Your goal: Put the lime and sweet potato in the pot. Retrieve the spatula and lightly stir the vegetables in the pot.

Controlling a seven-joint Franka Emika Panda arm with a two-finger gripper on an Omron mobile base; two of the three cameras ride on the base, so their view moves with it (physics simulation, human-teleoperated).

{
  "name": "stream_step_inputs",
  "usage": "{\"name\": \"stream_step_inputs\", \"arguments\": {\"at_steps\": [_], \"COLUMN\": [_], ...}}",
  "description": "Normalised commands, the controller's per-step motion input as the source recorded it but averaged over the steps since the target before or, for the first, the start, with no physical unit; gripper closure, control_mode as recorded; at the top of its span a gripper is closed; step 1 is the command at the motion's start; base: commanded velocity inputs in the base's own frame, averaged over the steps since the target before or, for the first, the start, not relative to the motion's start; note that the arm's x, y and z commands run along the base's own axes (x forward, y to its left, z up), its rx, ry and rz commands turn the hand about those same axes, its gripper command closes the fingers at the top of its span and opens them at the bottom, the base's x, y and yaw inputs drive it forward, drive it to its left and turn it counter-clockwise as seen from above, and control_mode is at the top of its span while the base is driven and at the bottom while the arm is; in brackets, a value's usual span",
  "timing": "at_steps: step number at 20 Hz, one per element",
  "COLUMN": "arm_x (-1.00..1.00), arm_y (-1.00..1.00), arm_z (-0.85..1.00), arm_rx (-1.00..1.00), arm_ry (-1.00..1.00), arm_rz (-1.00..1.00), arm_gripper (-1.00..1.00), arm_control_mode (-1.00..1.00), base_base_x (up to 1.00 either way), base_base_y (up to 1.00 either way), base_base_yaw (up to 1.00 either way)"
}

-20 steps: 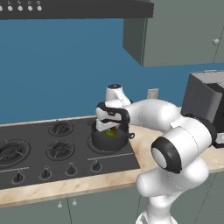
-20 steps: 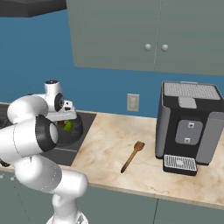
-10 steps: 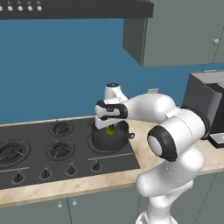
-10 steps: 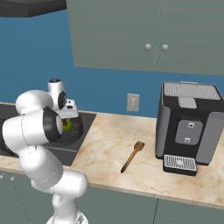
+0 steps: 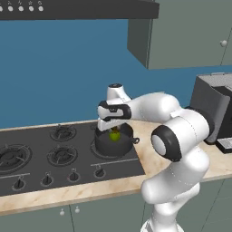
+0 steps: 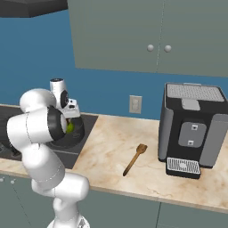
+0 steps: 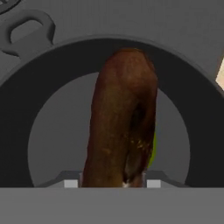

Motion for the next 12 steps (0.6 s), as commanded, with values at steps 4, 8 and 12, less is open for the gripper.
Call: {"name": "stream_step_inputs", "arguments": {"at_steps": [4,8,12], "arm_x": [-0.09,-0.3,-0.53], "arm_y": [0.0,-0.09,-0.26], "arm_z": [0.0,0.0,0.02], "arm_rx": [0.0,0.0,0.0], "arm_ry": [0.0,0.0,-0.05], "arm_rz": [0.0,-0.03,-0.06], "arm_gripper": [-1.0,-1.0,-1.0], "arm_control_mode": [-1.0,-1.0,-1.0], "base_base_x": [0.0,0.0,0.0], "base_base_y": [0.0,0.0,0.0], "base_base_yaw": [0.0,0.0,0.0]}}
